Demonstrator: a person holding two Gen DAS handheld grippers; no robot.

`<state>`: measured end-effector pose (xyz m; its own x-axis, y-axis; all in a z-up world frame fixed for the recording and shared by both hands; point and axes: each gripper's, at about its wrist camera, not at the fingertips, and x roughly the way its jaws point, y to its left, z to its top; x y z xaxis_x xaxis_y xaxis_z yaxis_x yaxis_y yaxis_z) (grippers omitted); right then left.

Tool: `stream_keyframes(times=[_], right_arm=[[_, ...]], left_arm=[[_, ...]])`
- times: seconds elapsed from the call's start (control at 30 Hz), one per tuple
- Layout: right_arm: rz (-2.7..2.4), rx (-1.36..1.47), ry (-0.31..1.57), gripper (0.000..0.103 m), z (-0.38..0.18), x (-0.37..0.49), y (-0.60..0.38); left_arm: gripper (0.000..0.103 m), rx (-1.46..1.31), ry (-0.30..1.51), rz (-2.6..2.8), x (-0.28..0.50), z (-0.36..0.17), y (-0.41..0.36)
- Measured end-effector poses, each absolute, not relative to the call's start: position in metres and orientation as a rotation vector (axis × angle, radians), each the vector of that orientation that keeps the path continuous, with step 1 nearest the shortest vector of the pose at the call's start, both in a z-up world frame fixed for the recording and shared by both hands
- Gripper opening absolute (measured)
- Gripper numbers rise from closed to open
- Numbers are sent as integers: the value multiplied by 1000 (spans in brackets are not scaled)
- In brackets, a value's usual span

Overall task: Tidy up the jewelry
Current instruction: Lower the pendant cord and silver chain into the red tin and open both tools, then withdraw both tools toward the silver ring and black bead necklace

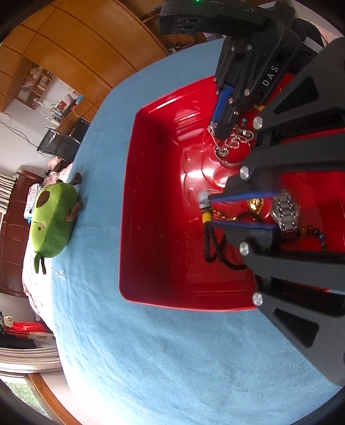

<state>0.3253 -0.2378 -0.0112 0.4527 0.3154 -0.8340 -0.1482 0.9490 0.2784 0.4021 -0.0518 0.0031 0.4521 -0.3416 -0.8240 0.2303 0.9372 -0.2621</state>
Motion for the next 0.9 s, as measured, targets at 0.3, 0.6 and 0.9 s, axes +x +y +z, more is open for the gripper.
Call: stream_keyframes(times=[0.3,0.6,0.9], right_arm=[[277,187,1035,23,0,320,-245],[230,160,1001,48,20,284,-262],[309,203,959,93,32,207,-274]], left_arm=[[28,-108,1029,-353,393,8,-54],[53,-97,973,-313,357,32,-48],[88,-68,891,-240,281,49,-43]])
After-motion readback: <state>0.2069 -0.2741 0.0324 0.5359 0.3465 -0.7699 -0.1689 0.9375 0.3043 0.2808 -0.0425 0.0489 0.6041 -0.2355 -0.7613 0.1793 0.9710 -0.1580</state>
